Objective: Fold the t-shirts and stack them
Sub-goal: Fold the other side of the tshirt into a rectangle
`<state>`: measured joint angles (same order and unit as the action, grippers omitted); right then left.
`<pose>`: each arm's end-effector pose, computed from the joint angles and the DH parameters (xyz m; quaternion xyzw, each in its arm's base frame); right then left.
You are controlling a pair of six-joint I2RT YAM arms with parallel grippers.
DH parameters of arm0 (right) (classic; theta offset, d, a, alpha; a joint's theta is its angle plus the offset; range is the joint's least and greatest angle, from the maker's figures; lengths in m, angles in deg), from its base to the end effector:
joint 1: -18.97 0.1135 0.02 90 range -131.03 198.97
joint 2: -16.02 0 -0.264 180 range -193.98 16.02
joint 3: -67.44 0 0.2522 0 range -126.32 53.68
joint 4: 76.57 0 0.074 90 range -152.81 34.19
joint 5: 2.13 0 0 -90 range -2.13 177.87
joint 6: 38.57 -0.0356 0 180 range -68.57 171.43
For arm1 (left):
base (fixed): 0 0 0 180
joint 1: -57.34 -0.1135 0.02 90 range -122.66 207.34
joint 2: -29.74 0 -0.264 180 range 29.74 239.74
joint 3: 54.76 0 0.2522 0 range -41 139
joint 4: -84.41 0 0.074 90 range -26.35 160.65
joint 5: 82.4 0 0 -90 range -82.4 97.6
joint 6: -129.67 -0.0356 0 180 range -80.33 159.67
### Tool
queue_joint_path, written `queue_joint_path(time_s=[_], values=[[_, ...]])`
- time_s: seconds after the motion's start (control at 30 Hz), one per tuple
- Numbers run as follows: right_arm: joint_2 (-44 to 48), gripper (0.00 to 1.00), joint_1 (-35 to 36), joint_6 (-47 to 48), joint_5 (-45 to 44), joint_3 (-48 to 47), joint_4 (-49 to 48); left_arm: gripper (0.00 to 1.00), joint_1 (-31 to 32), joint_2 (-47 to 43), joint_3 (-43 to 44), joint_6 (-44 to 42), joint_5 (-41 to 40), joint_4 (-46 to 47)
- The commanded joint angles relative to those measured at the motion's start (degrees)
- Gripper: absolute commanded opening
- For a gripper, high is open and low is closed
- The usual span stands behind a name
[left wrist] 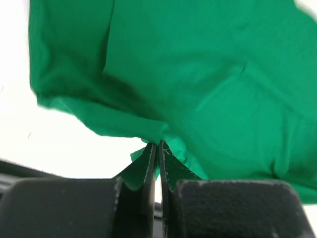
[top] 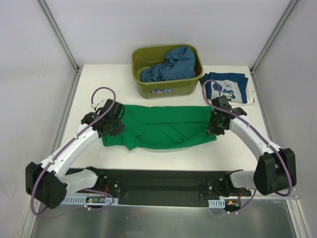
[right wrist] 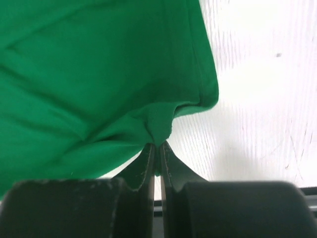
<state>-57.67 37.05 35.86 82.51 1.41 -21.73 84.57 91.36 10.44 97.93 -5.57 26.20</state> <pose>0.2352 0.0733 0.2362 -0.0101 0.9703 0.0252 0.2404 0.1897 -0.0885 0.2729 -0.2867 0.9026 -0.1246 0.2958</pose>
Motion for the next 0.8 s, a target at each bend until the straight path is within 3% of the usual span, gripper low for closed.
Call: queue_joint_path(time_s=[0.0, 0.43, 0.53, 0.57, 0.6, 0.63, 0.67, 0.7, 0.77], values=[[-5.22, 0.06, -2.70, 3.00, -0.44, -6.08, 0.84, 0.00, -3.05, 7.18, 5.77, -5.69, -2.83, 3.22], [-21.48, 0.10, -7.28, 5.73, 1.50, -19.52, 0.67, 0.00, -11.49, 26.78, 20.71, -13.34, -0.98, 5.95], [-25.00, 0.22, -7.98, 5.55, -0.60, -22.07, 1.02, 0.15, -13.50, 32.05, 24.05, -14.75, 0.51, 6.04], [-25.71, 0.36, -8.15, 5.03, -1.39, -22.69, 1.54, 0.20, -13.95, 33.28, 24.75, -15.01, 0.86, 5.95], [-26.24, 0.44, -8.15, 5.03, -2.53, -23.05, 1.63, 0.38, -14.30, 35.12, 26.15, -15.71, 1.21, 5.95], [-26.24, 0.51, -8.33, 4.94, -2.89, -23.31, 1.55, 0.49, -14.74, 35.92, 26.86, -16.07, 1.04, 5.86], [-26.07, 0.67, -8.24, 5.11, -2.98, -23.49, 1.37, 0.58, -14.83, 36.45, 27.48, -16.33, 1.04, 5.95], [-25.02, 0.74, -8.24, 5.38, -2.55, -23.49, 1.20, 0.70, -14.92, 36.55, 28.09, -16.60, 1.13, 5.86], [-23.35, 0.95, -8.07, 5.99, -2.02, -22.27, 0.32, 0.82, -14.92, 35.67, 27.84, -16.42, 2.18, 6.04]])
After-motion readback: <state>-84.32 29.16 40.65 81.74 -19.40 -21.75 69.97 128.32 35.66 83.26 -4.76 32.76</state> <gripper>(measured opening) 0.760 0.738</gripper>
